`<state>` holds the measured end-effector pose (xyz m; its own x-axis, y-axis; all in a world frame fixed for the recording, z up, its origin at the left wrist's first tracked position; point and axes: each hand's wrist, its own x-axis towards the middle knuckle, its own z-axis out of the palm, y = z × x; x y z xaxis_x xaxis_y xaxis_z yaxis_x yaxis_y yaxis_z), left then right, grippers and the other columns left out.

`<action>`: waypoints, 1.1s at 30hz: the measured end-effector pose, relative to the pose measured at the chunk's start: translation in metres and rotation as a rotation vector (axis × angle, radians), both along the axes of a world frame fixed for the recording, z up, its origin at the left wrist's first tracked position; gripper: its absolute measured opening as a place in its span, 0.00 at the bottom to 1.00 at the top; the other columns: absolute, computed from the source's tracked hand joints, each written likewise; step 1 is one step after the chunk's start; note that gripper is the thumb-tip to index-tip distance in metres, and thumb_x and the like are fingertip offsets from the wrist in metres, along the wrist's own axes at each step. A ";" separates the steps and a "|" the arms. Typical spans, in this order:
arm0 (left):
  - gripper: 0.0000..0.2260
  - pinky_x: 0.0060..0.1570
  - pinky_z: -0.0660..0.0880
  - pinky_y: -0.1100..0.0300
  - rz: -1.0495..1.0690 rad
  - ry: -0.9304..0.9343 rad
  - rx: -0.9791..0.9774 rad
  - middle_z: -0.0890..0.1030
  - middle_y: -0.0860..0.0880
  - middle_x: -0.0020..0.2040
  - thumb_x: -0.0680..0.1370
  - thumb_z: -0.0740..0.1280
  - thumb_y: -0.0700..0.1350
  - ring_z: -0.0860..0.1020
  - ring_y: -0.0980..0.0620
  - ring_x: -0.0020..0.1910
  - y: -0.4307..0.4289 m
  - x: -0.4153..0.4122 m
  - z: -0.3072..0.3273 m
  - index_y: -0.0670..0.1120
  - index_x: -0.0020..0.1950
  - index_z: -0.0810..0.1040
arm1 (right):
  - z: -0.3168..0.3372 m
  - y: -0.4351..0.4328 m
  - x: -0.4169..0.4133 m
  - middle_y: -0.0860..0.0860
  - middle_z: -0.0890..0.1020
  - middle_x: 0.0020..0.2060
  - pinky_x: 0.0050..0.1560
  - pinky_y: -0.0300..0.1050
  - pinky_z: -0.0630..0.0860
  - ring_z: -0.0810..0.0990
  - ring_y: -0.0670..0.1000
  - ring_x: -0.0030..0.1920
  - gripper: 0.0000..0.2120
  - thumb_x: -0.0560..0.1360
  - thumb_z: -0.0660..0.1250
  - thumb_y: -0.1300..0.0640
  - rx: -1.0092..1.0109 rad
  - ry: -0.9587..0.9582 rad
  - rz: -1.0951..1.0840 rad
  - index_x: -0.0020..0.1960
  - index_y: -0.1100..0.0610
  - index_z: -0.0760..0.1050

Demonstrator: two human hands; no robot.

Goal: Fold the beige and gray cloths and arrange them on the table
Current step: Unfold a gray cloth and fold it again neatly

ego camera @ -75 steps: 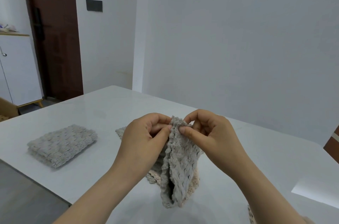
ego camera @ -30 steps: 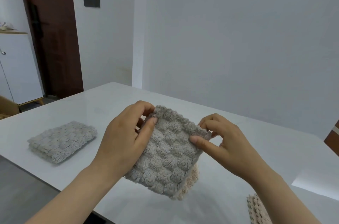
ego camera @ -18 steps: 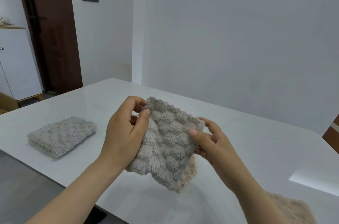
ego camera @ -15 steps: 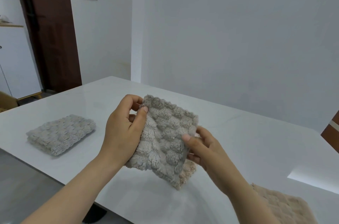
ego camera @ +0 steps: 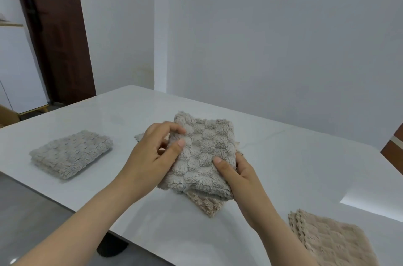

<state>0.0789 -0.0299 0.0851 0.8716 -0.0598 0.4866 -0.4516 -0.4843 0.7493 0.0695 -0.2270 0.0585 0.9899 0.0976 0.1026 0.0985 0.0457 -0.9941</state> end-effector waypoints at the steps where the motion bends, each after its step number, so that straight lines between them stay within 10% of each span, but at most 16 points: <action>1: 0.08 0.43 0.67 0.79 -0.034 0.003 0.030 0.71 0.61 0.55 0.78 0.62 0.54 0.74 0.65 0.48 0.001 -0.001 -0.003 0.61 0.57 0.73 | 0.000 -0.001 0.000 0.51 0.84 0.55 0.60 0.58 0.77 0.83 0.52 0.55 0.14 0.77 0.66 0.54 0.006 0.005 0.002 0.62 0.52 0.75; 7: 0.25 0.51 0.65 0.78 -0.112 0.015 0.155 0.59 0.67 0.65 0.72 0.56 0.66 0.64 0.69 0.64 -0.002 -0.001 -0.013 0.64 0.68 0.64 | 0.000 -0.011 0.000 0.51 0.84 0.54 0.57 0.51 0.79 0.84 0.51 0.54 0.14 0.78 0.66 0.55 -0.018 0.001 0.005 0.63 0.54 0.74; 24: 0.16 0.55 0.69 0.66 -0.134 0.150 0.190 0.64 0.60 0.66 0.75 0.68 0.52 0.70 0.61 0.57 -0.089 0.011 -0.026 0.58 0.63 0.74 | 0.010 -0.106 -0.011 0.43 0.77 0.52 0.39 0.35 0.77 0.83 0.41 0.38 0.22 0.77 0.65 0.48 -0.521 -0.043 -0.185 0.65 0.33 0.60; 29: 0.17 0.57 0.69 0.65 -0.188 0.144 0.225 0.64 0.58 0.68 0.75 0.68 0.52 0.69 0.59 0.58 -0.136 0.022 -0.030 0.57 0.64 0.75 | 0.005 -0.150 -0.012 0.26 0.76 0.44 0.36 0.27 0.69 0.70 0.32 0.35 0.12 0.79 0.64 0.56 -0.627 -0.136 -0.243 0.55 0.40 0.79; 33: 0.18 0.58 0.69 0.64 -0.248 0.146 0.239 0.64 0.56 0.69 0.75 0.69 0.51 0.70 0.58 0.58 -0.178 0.032 -0.031 0.55 0.65 0.74 | 0.002 -0.190 -0.011 0.35 0.72 0.20 0.26 0.28 0.63 0.67 0.41 0.22 0.08 0.78 0.64 0.55 -0.645 -0.090 -0.302 0.54 0.45 0.80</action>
